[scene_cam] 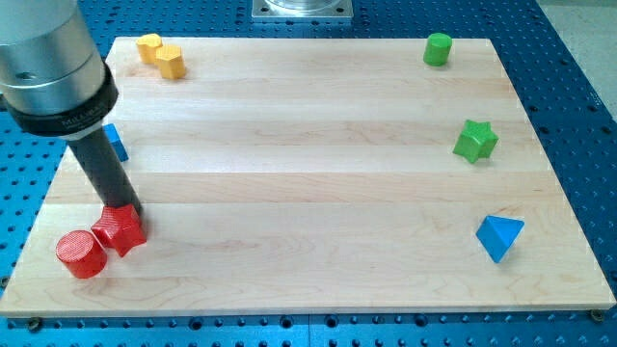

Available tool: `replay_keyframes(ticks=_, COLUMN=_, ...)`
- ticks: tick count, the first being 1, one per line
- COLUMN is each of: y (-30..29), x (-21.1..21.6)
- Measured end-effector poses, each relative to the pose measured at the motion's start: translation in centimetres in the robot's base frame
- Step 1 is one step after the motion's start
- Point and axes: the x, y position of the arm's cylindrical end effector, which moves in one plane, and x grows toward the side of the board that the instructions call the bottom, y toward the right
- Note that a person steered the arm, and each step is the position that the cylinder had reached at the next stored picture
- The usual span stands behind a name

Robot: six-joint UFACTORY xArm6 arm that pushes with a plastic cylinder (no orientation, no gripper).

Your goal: Move the green star to the bottom of the green circle

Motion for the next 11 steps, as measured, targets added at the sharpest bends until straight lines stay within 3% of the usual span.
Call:
replay_keyframes(ticks=1, y=0.5, x=0.3)
replay_keyframes(ticks=2, y=7.6, x=0.1)
replay_keyframes(ticks=3, y=22.0, x=-0.6)
replay_keyframes(ticks=5, y=42.3, x=-6.4)
replay_keyframes(ticks=6, y=45.8, x=-9.3)
replay_keyframes(ticks=7, y=43.6, x=-14.5)
replay_keyframes(ticks=8, y=42.5, x=-13.6)
replay_keyframes(ticks=9, y=39.8, x=-15.5)
replay_keyframes(ticks=10, y=40.8, x=-20.5)
replay_keyframes(ticks=11, y=41.6, x=-21.1)
